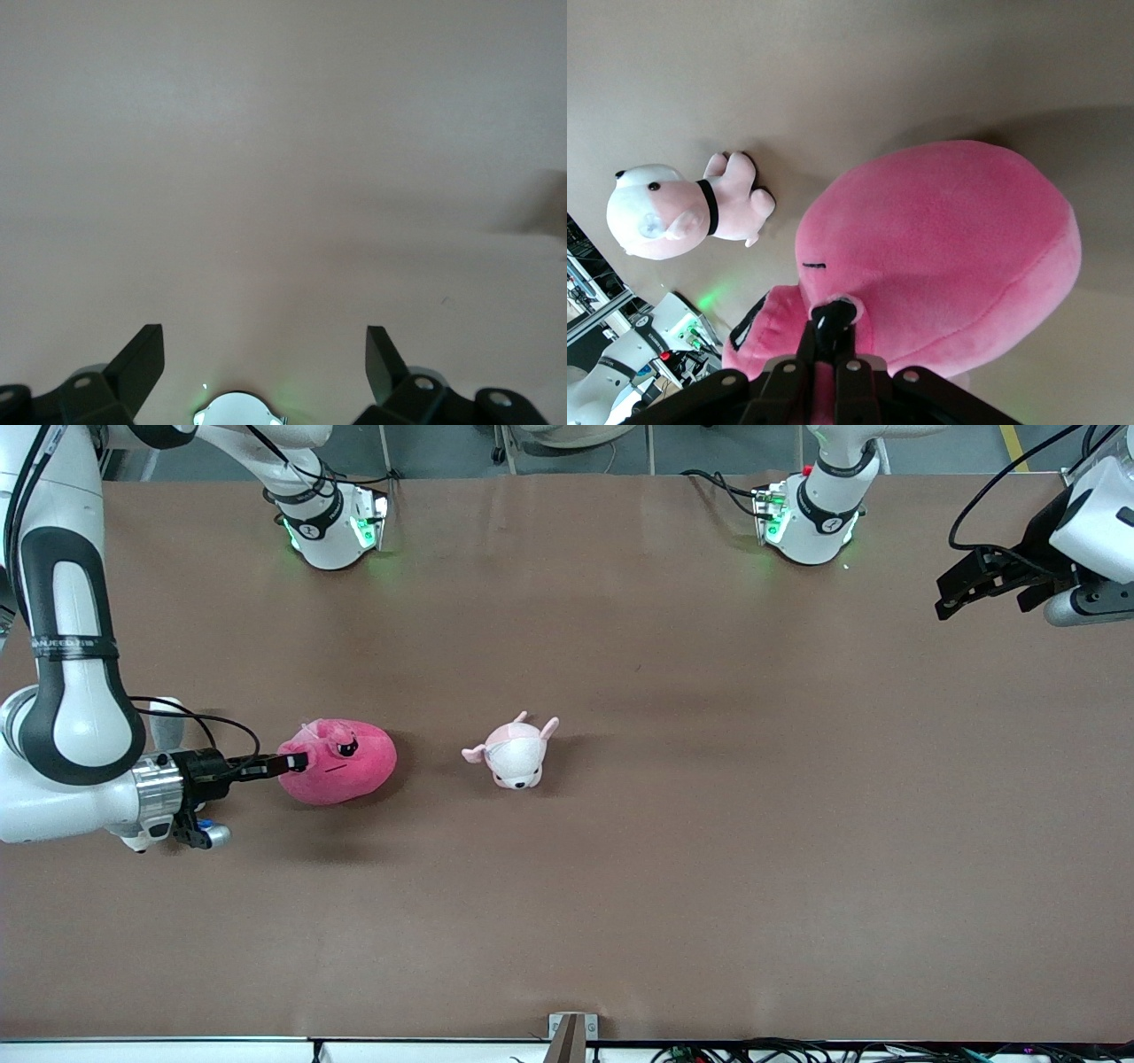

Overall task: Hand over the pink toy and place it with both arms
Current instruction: 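Lower the pink plush beside the grey cat with the right gripper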

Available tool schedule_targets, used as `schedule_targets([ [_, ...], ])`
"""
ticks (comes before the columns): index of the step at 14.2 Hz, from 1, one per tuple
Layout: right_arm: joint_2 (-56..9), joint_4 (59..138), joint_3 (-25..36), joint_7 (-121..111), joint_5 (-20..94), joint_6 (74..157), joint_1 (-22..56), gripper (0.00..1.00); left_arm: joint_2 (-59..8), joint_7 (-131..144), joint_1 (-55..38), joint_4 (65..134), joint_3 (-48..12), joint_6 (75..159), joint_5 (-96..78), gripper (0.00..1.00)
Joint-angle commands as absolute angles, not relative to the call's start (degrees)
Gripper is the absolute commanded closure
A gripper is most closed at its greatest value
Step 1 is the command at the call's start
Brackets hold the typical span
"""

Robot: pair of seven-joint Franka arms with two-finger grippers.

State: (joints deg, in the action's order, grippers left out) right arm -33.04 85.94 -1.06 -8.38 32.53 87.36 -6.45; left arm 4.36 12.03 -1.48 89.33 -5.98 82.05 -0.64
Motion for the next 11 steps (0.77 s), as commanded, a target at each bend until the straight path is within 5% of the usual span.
schedule_targets([
  [1, -33.48, 85.69, -1.93, -8.79, 33.40, 88.06, -8.17, 0.98, 5.54, 10.29, -1.41, 90.97, -5.45, 83.41, -0.62, 0.00],
  [8, -35.33, 85.69, -1.93, -8.79, 33.40, 88.68, -9.32, 0.96, 5.71, 8.00, -1.23, 91.14, -5.45, 84.55, 0.18, 0.00],
  [9, -35.51, 85.69, -1.93, -8.09, 33.40, 88.94, -9.23, 0.72, 5.71, 8.00, -1.14, 91.06, -5.54, 84.55, 0.18, 0.00],
  [10, -35.59, 85.69, -1.85, -7.39, 33.40, 89.12, -9.32, 0.30, 5.63, 8.00, -1.23, 91.05, -5.54, 84.55, 0.18, 0.00],
  [11, -35.51, 85.17, -1.85, -6.95, 32.96, 89.03, -9.40, 0.00, 5.54, 8.09, -1.23, 91.05, -5.54, 84.55, 0.18, 0.00],
])
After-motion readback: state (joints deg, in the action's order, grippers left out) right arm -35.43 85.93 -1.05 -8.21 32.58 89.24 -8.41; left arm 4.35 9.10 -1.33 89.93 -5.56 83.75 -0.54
